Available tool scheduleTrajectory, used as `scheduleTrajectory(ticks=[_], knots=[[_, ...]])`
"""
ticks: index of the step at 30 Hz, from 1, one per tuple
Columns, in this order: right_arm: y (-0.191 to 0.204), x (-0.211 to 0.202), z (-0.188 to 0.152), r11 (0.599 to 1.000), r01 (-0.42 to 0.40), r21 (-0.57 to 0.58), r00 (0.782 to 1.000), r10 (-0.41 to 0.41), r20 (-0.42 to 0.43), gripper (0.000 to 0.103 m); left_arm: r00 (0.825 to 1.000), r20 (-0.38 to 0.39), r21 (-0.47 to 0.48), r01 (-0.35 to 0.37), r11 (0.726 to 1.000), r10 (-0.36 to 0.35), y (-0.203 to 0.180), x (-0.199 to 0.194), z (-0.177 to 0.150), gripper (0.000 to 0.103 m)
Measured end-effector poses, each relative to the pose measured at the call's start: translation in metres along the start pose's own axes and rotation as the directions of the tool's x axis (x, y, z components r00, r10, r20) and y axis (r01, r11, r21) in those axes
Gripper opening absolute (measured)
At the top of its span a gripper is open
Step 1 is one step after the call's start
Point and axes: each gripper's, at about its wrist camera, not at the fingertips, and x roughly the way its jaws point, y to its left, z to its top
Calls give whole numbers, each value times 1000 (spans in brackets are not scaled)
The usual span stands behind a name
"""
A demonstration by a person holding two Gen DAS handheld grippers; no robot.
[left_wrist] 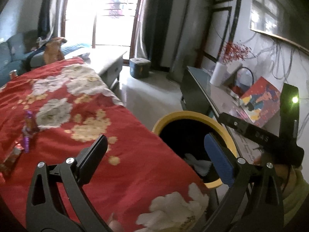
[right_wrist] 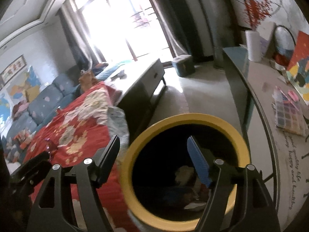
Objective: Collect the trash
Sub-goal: 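Move both tools back over the last wrappers on the bedspread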
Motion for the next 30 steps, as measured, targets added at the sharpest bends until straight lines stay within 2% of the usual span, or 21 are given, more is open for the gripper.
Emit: scheduleTrajectory(ticks=[10, 19, 30], knots=[[61, -1, -2, 989, -102, -108, 995, 101, -11, 73, 992, 69, -59, -98, 993, 102, 44, -35, -3, 92], [116, 6, -8, 964, -185, -191, 982, 176, -64, 74, 974, 115, -111, -184, 977, 196, 83, -65, -11, 92], [179, 15, -16, 924, -262, -279, 964, 239, -116, 76, 955, 127, -210, -237, 948, 267, 132, -92, -22, 92]])
